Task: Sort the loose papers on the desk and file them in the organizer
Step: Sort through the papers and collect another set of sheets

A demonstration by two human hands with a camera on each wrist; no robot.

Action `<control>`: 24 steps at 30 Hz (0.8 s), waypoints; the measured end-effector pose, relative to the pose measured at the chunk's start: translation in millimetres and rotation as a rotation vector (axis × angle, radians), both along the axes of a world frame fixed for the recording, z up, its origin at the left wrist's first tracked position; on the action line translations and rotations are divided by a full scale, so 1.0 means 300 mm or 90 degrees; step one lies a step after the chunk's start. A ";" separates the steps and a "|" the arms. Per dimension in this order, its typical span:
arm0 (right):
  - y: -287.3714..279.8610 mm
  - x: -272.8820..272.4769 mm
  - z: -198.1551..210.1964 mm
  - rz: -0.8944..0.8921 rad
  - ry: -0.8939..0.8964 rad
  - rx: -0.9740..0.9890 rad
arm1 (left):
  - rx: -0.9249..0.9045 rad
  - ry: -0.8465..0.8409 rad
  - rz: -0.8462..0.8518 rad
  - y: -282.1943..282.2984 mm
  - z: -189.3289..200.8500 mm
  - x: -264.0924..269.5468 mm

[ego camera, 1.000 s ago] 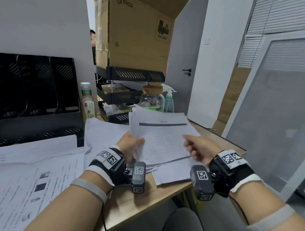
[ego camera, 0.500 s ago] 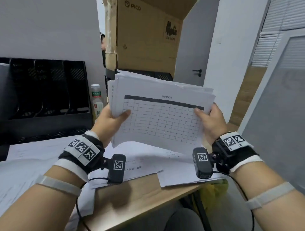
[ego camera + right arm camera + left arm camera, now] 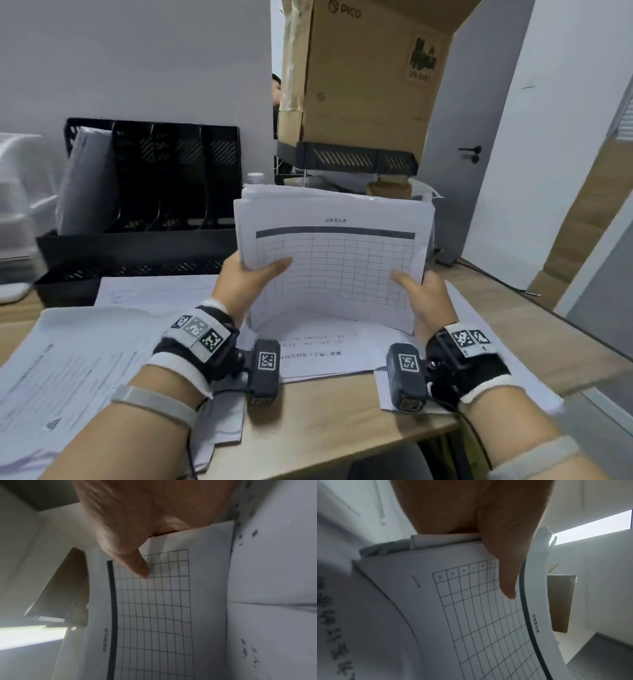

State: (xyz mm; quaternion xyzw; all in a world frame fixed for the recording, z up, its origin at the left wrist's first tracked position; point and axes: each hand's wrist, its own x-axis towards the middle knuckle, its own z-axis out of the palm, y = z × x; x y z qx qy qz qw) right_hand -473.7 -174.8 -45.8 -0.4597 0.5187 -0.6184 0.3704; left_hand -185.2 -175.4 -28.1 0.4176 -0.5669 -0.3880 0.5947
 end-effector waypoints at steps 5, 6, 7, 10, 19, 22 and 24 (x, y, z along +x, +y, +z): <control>-0.014 -0.019 -0.026 0.063 -0.049 0.080 | 0.038 -0.026 -0.036 -0.001 -0.005 -0.004; -0.018 -0.023 -0.032 0.070 -0.046 0.082 | 0.041 -0.027 -0.036 0.001 -0.002 -0.004; -0.017 -0.023 -0.033 0.073 -0.032 0.068 | 0.043 -0.025 -0.038 0.003 0.001 -0.004; -0.016 -0.027 -0.038 0.040 -0.029 0.027 | 0.035 -0.032 -0.039 0.015 0.011 -0.005; 0.045 -0.009 0.009 0.025 -0.140 -0.079 | -0.064 0.022 0.063 0.006 0.041 -0.002; 0.050 -0.004 0.008 0.035 -0.135 -0.070 | -0.065 0.001 0.055 -0.006 0.036 0.007; 0.048 0.002 0.008 0.031 -0.128 -0.053 | -0.075 0.009 0.070 -0.004 0.039 0.004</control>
